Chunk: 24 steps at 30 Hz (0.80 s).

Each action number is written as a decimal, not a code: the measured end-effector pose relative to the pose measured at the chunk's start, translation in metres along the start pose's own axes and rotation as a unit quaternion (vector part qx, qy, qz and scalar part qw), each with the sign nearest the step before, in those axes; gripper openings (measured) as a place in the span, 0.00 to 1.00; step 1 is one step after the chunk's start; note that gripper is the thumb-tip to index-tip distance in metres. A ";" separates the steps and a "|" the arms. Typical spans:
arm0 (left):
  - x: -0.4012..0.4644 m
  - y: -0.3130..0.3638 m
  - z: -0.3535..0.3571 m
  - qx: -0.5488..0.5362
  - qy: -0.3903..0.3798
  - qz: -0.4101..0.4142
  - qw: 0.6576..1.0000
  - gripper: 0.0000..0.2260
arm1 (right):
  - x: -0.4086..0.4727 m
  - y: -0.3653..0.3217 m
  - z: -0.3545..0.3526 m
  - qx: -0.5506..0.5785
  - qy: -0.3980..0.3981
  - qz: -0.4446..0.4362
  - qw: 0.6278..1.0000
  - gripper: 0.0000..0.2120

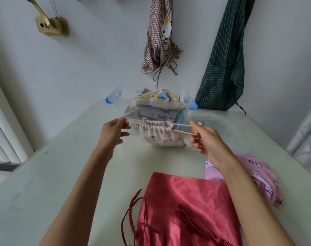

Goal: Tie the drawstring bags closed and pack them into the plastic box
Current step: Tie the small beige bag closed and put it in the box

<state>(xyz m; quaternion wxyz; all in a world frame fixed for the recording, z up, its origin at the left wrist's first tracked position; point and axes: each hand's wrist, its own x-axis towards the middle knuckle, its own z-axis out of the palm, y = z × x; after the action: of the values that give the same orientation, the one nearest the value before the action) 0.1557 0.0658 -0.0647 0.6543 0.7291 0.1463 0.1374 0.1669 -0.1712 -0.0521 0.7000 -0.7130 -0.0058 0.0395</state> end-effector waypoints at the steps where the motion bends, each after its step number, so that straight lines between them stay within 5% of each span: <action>1: 0.003 -0.003 -0.003 -0.022 0.036 -0.005 0.999 0.14 | 0.002 0.001 -0.007 -0.062 0.052 -0.017 0.997 0.16; 5: 0.012 -0.016 -0.013 0.105 0.115 0.020 0.988 0.15 | 0.005 0.005 -0.030 -0.314 0.212 -0.052 0.924 0.20; 9: 0.018 -0.020 -0.015 0.382 -0.030 -0.048 0.922 0.13 | 0.001 0.011 -0.029 -0.455 0.169 0.013 0.874 0.11; 12: 0.010 -0.007 -0.015 0.526 -0.064 -0.051 0.846 0.13 | -0.004 0.006 -0.025 -0.524 0.123 0.058 0.841 0.16; 15: 0.002 0.013 -0.013 0.492 -0.073 0.057 0.865 0.11 | -0.011 -0.005 -0.016 -0.512 0.091 0.003 0.854 0.14; 17: -0.004 0.024 -0.011 0.440 -0.174 0.096 0.875 0.05 | -0.018 -0.013 -0.010 -0.488 0.028 -0.043 0.871 0.07; 20: -0.016 0.030 -0.003 0.450 -0.286 0.096 0.841 0.03 | -0.029 -0.020 0.002 -0.500 -0.065 -0.049 0.862 0.04; 24: -0.017 0.014 0.010 0.580 -0.235 0.108 0.773 0.13 | -0.035 -0.010 0.024 -0.619 -0.069 -0.044 0.781 0.15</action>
<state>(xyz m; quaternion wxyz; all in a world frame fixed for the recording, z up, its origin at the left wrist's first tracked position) 0.1445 0.0481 -0.0516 0.1025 0.9908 -0.0400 -0.0790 0.1305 -0.1490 -0.0412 0.1065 -0.9873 -0.1089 0.0457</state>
